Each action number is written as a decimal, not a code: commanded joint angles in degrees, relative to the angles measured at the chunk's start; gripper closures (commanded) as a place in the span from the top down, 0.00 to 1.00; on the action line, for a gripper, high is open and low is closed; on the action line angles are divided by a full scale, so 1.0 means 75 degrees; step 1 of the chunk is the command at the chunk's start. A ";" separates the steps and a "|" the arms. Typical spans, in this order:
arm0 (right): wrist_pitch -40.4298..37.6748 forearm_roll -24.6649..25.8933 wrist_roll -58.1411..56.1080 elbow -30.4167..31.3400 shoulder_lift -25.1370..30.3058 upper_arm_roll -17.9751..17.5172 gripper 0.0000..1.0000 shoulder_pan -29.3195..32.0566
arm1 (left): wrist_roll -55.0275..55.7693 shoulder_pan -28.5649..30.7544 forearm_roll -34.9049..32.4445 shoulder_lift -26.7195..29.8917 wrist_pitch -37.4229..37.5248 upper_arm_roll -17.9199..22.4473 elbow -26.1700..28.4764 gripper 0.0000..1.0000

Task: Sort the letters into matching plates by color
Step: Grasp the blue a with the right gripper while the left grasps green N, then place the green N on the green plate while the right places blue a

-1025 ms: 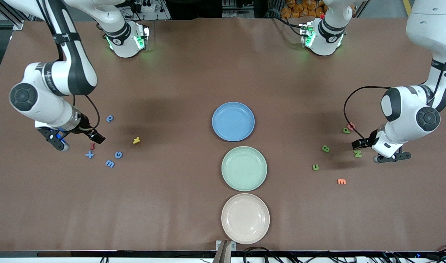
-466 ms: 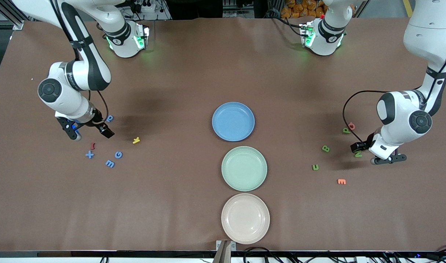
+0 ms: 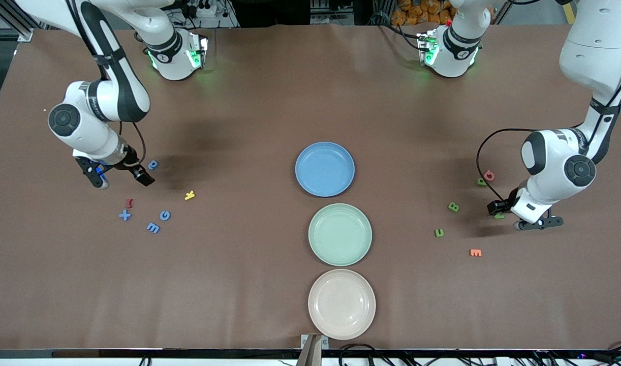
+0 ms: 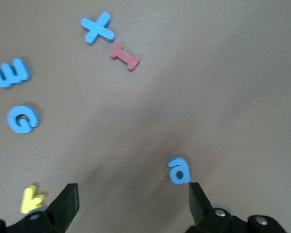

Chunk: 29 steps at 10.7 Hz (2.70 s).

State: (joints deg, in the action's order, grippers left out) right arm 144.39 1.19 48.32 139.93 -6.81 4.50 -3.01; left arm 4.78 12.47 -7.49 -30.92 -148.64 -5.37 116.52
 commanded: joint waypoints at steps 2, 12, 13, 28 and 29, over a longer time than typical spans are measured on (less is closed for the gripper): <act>0.0540 -0.0006 -0.0619 0.0854 0.0334 -0.0061 1.00 0.0308 | 0.0207 0.0083 -0.0279 -0.0061 -0.0138 -0.0046 -0.0056 0.68; 0.1759 0.0005 -0.0689 0.1205 -0.0545 -0.0073 1.00 0.0484 | 0.0219 0.0095 -0.0279 -0.0072 -0.0138 -0.0057 -0.0067 0.43; 0.1783 0.0017 -0.0701 0.1194 -0.0568 -0.0073 0.99 0.0484 | 0.0230 0.0083 -0.0279 -0.0073 -0.0138 -0.0057 -0.0079 0.39; 0.2240 0.0052 -0.0713 0.1194 -0.0920 -0.0073 0.62 0.0554 | 0.1293 -0.1589 -0.0197 0.0607 0.3268 -0.0889 -0.1811 0.00; 0.2217 0.0052 -0.0713 0.1194 -0.0897 -0.0073 0.52 0.0554 | 0.1564 -0.1987 -0.0185 0.0619 0.3492 -0.0889 -0.1987 0.00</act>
State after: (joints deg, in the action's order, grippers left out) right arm 160.78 1.25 43.52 148.56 -14.08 4.34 0.23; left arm 11.42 2.82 -7.68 -26.27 -127.26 -12.06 105.16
